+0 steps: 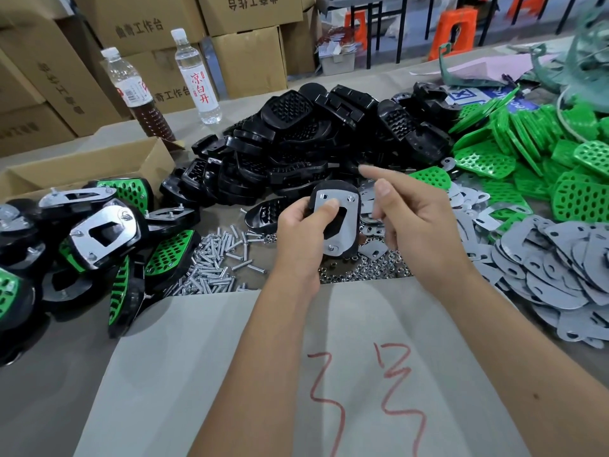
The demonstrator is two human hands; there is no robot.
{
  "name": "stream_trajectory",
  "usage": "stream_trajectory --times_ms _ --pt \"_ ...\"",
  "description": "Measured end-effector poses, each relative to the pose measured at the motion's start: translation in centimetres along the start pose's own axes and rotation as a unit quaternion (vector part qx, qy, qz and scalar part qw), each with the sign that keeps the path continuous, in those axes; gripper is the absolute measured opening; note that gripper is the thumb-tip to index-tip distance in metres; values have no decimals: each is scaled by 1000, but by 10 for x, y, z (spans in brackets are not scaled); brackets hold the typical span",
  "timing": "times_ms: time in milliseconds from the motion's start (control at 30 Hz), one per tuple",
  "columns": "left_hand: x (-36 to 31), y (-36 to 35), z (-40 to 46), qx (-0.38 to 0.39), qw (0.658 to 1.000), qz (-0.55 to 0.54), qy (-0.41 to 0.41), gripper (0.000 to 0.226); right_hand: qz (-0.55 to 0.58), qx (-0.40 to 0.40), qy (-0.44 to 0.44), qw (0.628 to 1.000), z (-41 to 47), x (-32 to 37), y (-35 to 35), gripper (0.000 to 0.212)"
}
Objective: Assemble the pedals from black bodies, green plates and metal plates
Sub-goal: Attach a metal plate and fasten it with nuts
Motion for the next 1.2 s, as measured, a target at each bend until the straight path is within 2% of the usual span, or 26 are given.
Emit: stream_trajectory --times_ms 33,67,133,167,233,300,333,400,433,500,533,633,700,800,1067,1200 --pt "0 0 0 0 1000 2 -2 18 7 16 -14 1000 -1 1 -3 33" --pt "0 1 0 1 1000 -1 1 18 13 14 -18 1000 -1 2 -3 46" --pt "-1 1 -2 7 1000 -13 14 18 20 -27 -19 999 -1 2 1 70" --pt "-2 1 -3 8 1000 -17 18 19 23 -46 -19 998 0 2 4 73" --pt "-3 0 -3 5 1000 -12 15 18 6 -50 -16 999 0 2 6 63" --pt "-2 -1 -2 2 1000 3 4 17 -31 -20 3 999 -1 3 2 28" --pt "-1 -1 -2 1 1000 10 -1 17 -42 3 11 999 -2 3 -1 18" --pt "-1 -1 -3 -2 1000 20 -4 16 -41 26 10 999 -2 3 -4 18" --pt "-2 -1 -4 -2 1000 20 -3 16 -30 15 0 999 -1 2 -3 26" --pt "-3 0 -4 -2 1000 11 4 16 -4 -32 -15 999 1 0 4 58" --pt "-4 1 -4 -3 1000 10 1 17 -11 -49 -7 999 2 0 6 64" --pt "-8 1 -4 -11 995 71 -72 19 -136 -57 49 988 0 0 5 52" --pt "-13 -2 -9 -17 981 126 -144 20 -230 -33 73 970 -1 -1 0 37" --pt "-16 -5 -12 -39 957 187 -220 18 -316 17 121 941 -2 4 -11 27" --pt "-18 -5 -14 -65 951 211 -216 11 -357 58 151 920 -6 6 -19 21" --pt "-17 -11 -19 -85 954 196 -212 10 -372 6 163 914 -9 11 -21 27"
Point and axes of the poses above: each hand's wrist, its own z-axis towards the middle knuckle, its own y-axis out of the back of the hand, x = y × z, the point moved 3 cm from there along z, towards the middle knuckle, and after that the axes turned 9 degrees about -x, right-handed, at the moved point
